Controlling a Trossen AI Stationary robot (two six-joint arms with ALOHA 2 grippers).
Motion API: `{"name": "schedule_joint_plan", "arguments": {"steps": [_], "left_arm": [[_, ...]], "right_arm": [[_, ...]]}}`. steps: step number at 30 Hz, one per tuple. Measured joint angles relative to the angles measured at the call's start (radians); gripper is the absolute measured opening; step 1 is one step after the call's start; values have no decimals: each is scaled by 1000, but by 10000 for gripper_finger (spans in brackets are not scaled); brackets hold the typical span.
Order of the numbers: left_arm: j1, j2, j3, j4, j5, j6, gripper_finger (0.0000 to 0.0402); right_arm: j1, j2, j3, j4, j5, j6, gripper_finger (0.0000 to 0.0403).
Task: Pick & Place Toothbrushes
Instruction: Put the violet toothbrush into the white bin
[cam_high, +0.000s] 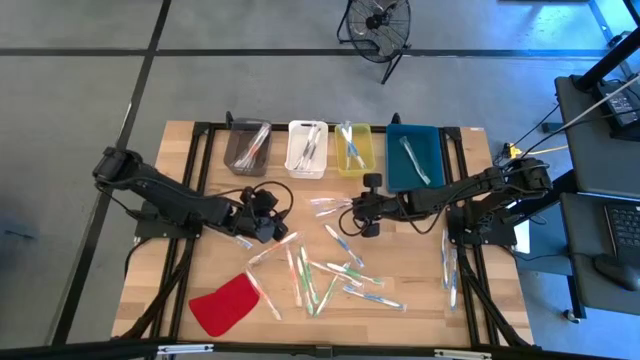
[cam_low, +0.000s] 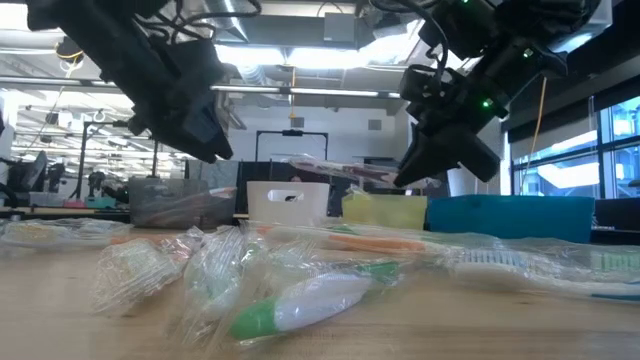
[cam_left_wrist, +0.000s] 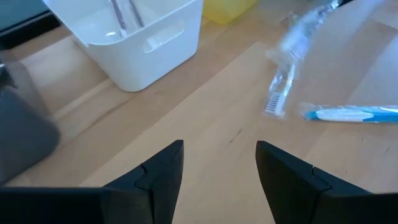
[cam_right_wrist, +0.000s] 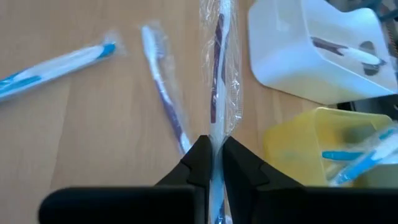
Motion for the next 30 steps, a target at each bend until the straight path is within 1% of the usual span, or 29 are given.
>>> {"name": "schedule_joint_plan", "arguments": {"steps": [5,9,13,17,22,25,30], "left_arm": [[1,81,0,131,-18,56,194],[1,126,1,256,-8,117,193],[3,138,1,357,4,196,188],[24,138,1,431,21,267,180],[85,138,1,526,173,372,169],[125,138,1,595,225,446,162],[194,138,1,689,325,542,154]], "right_arm": [[-5,0,0,32,6,31,38],[-18,0,0,66,6,77,29],[-39,-14,0,83,26,119,24],[-58,-69,0,75,76,139,34],[-75,-183,0,55,76,142,27],[-78,-252,0,28,75,156,25],[-78,-343,0,-34,49,217,35]]}}
